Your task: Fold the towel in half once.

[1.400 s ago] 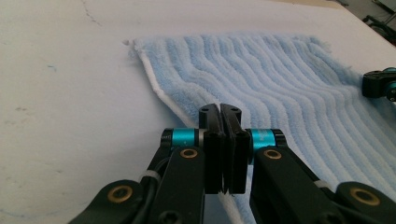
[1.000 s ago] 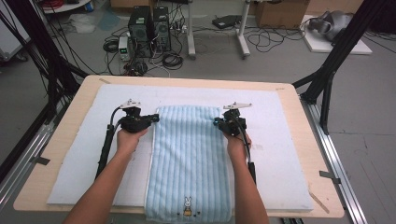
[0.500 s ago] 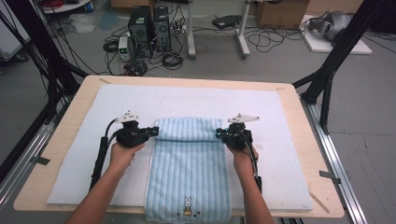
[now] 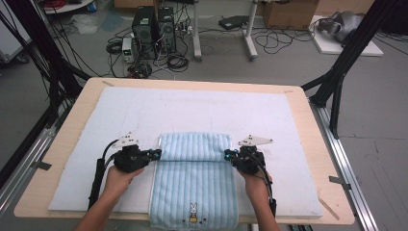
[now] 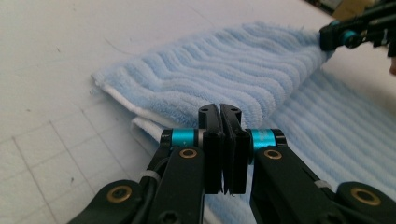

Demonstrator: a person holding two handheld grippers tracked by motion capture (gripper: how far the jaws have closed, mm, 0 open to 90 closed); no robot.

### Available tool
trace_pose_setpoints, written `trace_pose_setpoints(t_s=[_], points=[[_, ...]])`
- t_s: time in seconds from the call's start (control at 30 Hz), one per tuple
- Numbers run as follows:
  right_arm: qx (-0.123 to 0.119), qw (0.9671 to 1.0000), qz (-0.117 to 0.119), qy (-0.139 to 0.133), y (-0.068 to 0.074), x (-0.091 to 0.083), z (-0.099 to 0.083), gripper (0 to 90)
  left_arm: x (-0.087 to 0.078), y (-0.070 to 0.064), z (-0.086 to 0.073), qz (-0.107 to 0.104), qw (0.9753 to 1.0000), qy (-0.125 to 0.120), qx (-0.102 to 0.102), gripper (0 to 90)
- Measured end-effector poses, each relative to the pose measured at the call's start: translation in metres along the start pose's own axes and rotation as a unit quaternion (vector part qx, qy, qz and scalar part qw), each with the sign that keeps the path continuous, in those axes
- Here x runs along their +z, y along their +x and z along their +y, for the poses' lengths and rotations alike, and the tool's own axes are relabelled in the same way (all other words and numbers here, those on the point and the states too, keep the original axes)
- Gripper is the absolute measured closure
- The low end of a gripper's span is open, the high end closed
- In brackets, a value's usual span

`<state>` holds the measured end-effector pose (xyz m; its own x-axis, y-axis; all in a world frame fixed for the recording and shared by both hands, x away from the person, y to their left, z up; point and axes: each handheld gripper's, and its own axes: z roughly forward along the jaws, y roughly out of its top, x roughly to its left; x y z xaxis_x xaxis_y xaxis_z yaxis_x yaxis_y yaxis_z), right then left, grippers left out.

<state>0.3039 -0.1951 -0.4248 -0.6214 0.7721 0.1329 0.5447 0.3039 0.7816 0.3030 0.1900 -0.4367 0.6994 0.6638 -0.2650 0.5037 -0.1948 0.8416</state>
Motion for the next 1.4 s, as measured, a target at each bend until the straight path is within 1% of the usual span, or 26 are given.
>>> trace_pose_setpoints(t_s=[0.03, 0.07, 0.1, 0.13, 0.17, 0.2, 0.23, 0.27, 0.3, 0.37, 0.43, 0.47, 0.57, 0.6, 0.73, 0.83, 0.9, 1.0, 1.07, 1.1, 1.13, 1.17, 1.2, 1.23, 1.3, 1.4], points=[[0.0, 1.0, -0.001, 0.003, 0.0, 0.0, 0.0, 79.8, 0.0, 0.001, -0.001, 0.002, 1.0, 0.002, 0.003, 86.3], [0.005, 1.0, -0.005, 0.001, 0.0, 0.0, 0.001, 74.7, 0.0, 0.002, 0.0, 0.014, 0.9999, -0.003, 0.007, 81.8], [0.009, 0.9999, -0.009, -0.003, -0.003, -0.001, 0.002, 70.9, -0.001, 0.006, 0.001, 0.03, 0.9994, -0.016, -0.005, 67.9], [0.02, 0.9997, -0.011, -0.009, -0.007, -0.001, 0.004, 68.0, -0.002, 0.011, 0.004, 0.034, 0.9988, -0.027, -0.022, 55.9], [0.024, 0.9995, -0.017, -0.013, -0.01, -0.002, 0.007, 66.1, -0.004, 0.016, 0.006, 0.037, 0.998, -0.04, -0.031, 51.2], [0.026, 0.9993, -0.023, -0.014, -0.013, -0.001, 0.01, 64.4, -0.005, 0.021, 0.009, 0.044, 0.9974, -0.049, -0.03, 50.3], [0.028, 0.9991, -0.029, -0.015, -0.017, 0.0, 0.014, 63.1, -0.005, 0.025, 0.014, 0.048, 0.9974, -0.046, -0.026, 49.0], [0.026, 0.9989, -0.036, -0.013, -0.021, 0.001, 0.018, 62.3, -0.004, 0.029, 0.019, 0.041, 0.9977, -0.045, -0.03, 47.5], [0.025, 0.9987, -0.043, -0.01, -0.024, 0.004, 0.022, 62.1, -0.003, 0.032, 0.024, 0.035, 0.9974, -0.053, -0.035, 47.2], [0.028, 0.9983, -0.051, -0.003, -0.03, 0.01, 0.03, 59.9, -0.001, 0.038, 0.033, 0.038, 0.9966, -0.066, -0.031, 44.7], [0.028, 0.9977, -0.062, 0.007, -0.034, 0.016, 0.037, 58.2, 0.004, 0.043, 0.041, 0.045, 0.9967, -0.063, -0.024, 43.4], [0.029, 0.9975, -0.064, 0.01, -0.037, 0.02, 0.039, 55.9, 0.007, 0.046, 0.044, 0.047, 0.9969, -0.058, -0.025, 43.3], [0.035, 0.9968, -0.069, 0.019, -0.042, 0.028, 0.045, 53.3, 0.015, 0.053, 0.046, 0.057, 0.996, -0.061, -0.032, 43.0], [0.032, 0.9968, -0.07, 0.02, -0.044, 0.031, 0.046, 52.5, 0.018, 0.055, 0.047, 0.057, 0.9966, -0.051, -0.033, 43.0], [0.035, 0.9961, -0.074, 0.033, -0.05, 0.042, 0.049, 51.4, 0.03, 0.058, 0.048, 0.061, 0.9971, -0.034, -0.031, 42.6], [0.04, 0.9952, -0.076, 0.048, -0.053, 0.05, 0.049, 51.5, 0.041, 0.06, 0.048, 0.057, 0.9974, -0.021, -0.037, 40.7], [0.039, 0.9952, -0.072, 0.053, -0.054, 0.056, 0.05, 52.0, 0.05, 0.059, 0.046, 0.059, 0.9976, -0.001, -0.037, 39.7], [0.04, 0.9947, -0.069, 0.066, -0.055, 0.064, 0.048, 54.8, 0.063, 0.058, 0.041, 0.067, 0.9968, 0.029, -0.032, 41.3], [0.043, 0.9937, -0.068, 0.078, -0.056, 0.068, 0.046, 59.9, 0.068, 0.057, 0.038, 0.078, 0.9953, 0.048, -0.029, 48.0], [0.039, 0.9937, -0.071, 0.077, -0.055, 0.068, 0.045, 63.9, 0.068, 0.055, 0.039, 0.092, 0.9943, 0.049, -0.021, 52.0], [0.036, 0.9936, -0.072, 0.079, -0.055, 0.067, 0.046, 71.1, 0.068, 0.054, 0.039, 0.104, 0.9932, 0.053, -0.01, 59.5], [0.03, 0.9939, -0.067, 0.082, -0.055, 0.067, 0.046, 77.4, 0.067, 0.054, 0.039, 0.105, 0.9928, 0.057, -0.002, 70.6], [0.022, 0.9942, -0.062, 0.085, -0.055, 0.067, 0.046, 82.3, 0.067, 0.054, 0.038, 0.1, 0.9933, 0.056, -0.004, 82.3], [0.025, 0.9941, -0.059, 0.088, -0.054, 0.066, 0.046, 82.9, 0.066, 0.055, 0.039, 0.098, 0.9935, 0.058, -0.007, 83.3], [0.014, 0.9945, -0.058, 0.086, -0.052, 0.066, 0.046, 83.6, 0.064, 0.055, 0.039, 0.095, 0.9938, 0.057, -0.011, 84.4], [0.016, 0.9967, -0.048, 0.063, -0.05, 0.058, 0.047, 83.6, 0.056, 0.054, 0.043, 0.082, 0.9958, 0.038, -0.016, 84.6]])
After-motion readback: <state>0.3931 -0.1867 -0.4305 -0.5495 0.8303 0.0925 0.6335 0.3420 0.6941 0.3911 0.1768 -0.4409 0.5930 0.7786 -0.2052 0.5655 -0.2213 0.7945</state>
